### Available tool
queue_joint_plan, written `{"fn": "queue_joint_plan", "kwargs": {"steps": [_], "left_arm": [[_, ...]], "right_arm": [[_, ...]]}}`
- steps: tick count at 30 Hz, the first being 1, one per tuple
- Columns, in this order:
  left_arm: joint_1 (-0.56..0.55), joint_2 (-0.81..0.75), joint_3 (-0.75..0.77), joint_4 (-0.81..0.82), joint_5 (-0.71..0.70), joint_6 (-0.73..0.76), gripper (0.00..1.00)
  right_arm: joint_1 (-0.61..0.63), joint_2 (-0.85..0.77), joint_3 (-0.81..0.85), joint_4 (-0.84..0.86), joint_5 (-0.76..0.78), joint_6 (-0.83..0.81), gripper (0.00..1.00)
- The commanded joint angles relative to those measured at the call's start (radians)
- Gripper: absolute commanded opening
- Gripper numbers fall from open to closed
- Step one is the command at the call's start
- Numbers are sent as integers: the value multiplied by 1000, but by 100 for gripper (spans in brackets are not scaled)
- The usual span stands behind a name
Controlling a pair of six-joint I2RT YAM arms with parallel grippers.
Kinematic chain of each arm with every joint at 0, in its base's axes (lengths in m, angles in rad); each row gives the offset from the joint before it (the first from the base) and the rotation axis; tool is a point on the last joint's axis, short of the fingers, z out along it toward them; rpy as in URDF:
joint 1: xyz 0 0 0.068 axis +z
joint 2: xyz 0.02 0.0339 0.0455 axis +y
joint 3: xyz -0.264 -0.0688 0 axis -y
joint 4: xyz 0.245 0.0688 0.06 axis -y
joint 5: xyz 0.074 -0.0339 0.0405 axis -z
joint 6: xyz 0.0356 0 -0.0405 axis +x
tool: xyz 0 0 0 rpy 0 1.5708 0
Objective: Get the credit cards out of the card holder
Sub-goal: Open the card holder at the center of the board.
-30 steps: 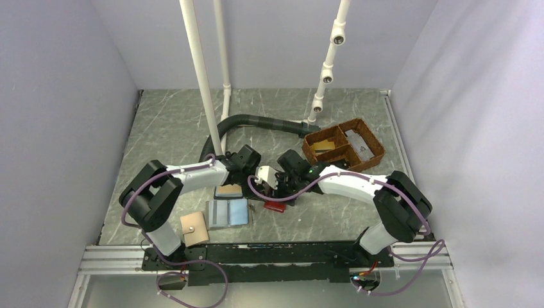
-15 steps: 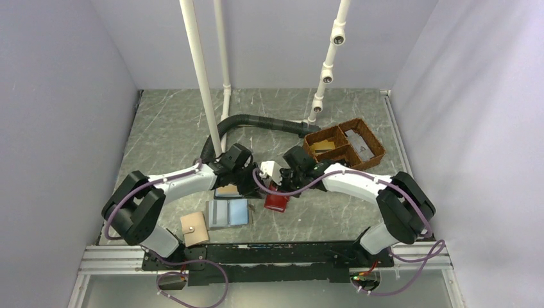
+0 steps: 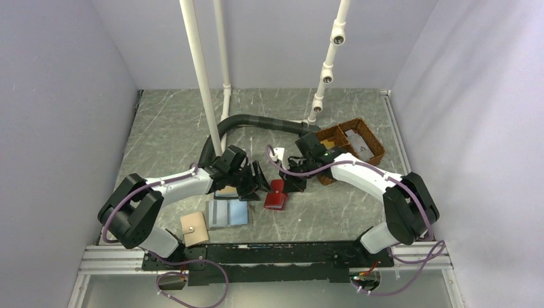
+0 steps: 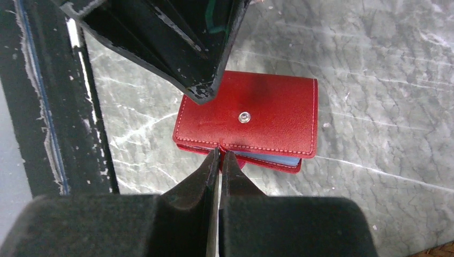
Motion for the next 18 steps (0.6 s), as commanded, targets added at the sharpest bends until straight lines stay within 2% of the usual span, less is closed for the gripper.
{"fn": "queue_joint_plan", "kwargs": {"steps": [1, 10, 18], "left_arm": [[3, -44, -8, 78, 40, -5, 69], [1, -79, 35, 6, 60, 89, 70], [-22, -82, 32, 3, 65, 135, 76]], "right_arm": [[-27, -43, 46, -31, -111, 1, 0], [-71, -57, 61, -83, -198, -31, 0], [-91, -43, 88, -83, -254, -3, 0]]}}
